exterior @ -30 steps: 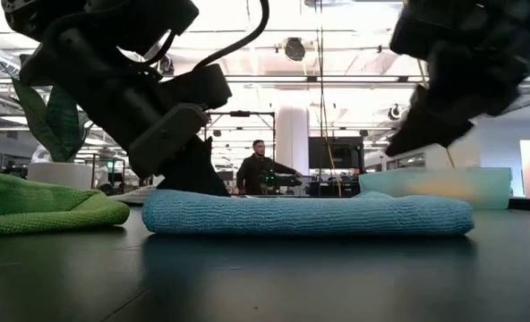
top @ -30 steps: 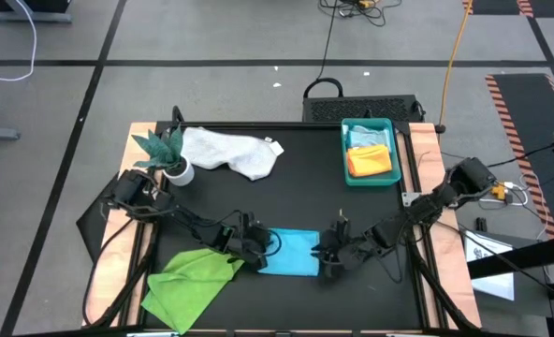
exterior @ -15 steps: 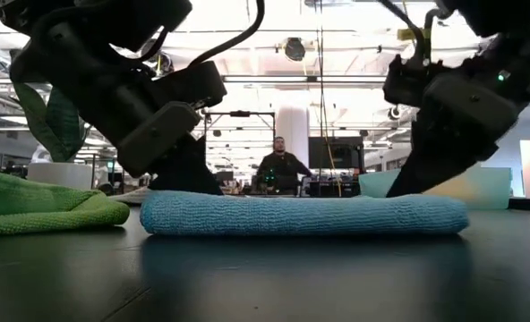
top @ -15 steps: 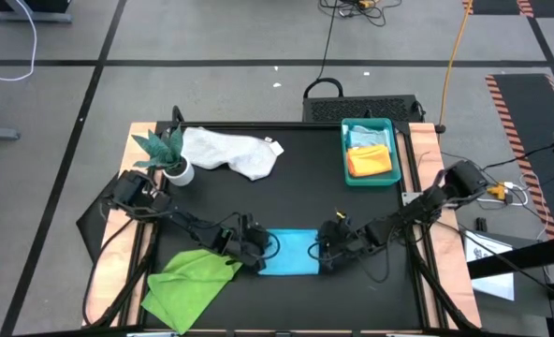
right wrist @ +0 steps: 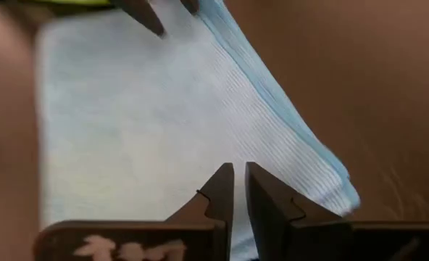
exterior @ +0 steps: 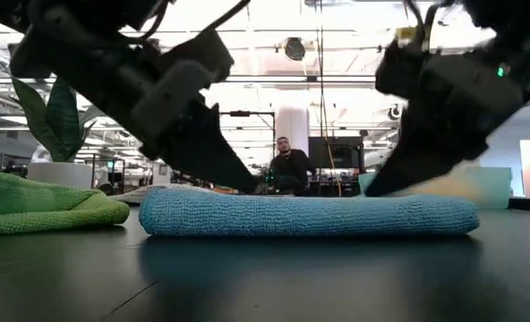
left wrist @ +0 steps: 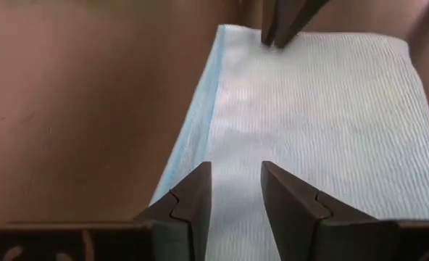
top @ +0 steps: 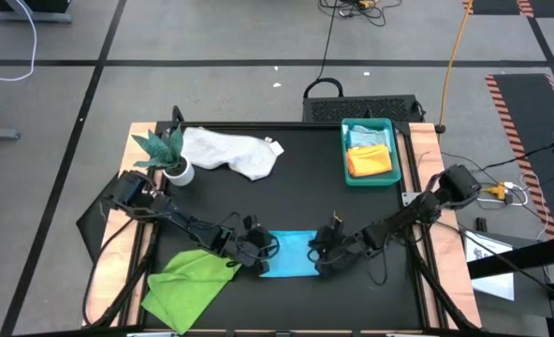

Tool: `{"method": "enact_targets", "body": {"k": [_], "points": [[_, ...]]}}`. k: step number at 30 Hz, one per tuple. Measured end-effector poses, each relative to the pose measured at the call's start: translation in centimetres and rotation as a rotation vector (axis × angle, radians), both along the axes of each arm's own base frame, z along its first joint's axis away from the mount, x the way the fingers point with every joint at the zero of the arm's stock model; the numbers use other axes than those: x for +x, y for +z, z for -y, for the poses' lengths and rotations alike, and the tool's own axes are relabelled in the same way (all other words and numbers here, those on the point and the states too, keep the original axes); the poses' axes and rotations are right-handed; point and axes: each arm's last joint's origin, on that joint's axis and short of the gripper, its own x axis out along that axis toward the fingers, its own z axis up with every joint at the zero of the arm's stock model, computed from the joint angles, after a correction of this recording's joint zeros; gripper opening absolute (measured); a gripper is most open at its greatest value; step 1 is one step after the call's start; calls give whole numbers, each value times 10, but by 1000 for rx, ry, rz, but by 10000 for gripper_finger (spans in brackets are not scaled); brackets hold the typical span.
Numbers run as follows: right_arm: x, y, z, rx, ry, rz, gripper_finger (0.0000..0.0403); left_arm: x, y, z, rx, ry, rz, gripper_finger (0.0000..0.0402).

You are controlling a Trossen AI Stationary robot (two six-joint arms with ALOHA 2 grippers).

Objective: Fold microfiber towels
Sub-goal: Fold the blue microfiber cloth

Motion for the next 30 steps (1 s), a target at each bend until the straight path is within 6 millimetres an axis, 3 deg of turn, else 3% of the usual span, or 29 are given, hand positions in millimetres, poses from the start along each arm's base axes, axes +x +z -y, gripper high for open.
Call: {"method": "enact_targets", "body": {"k": [5, 13, 21, 25, 30], "points": [[-6, -8, 3, -1, -50, -75, 27, 0, -8, -2, 11, 17, -33, 122], [-7, 13, 1, -11, -47, 21, 27, 3, 6, 3, -9, -16, 58, 122], [-2, -7, 11, -33, -74, -70, 27, 1, -19, -3, -19, 32, -50, 122], [-1, -10, 24, -75, -108, -113, 27, -2, -20, 8, -117, 27, -48, 122], [2, -2, 36, -149, -87, -113, 27, -12, -2, 30, -169, -12, 9, 122]]}}
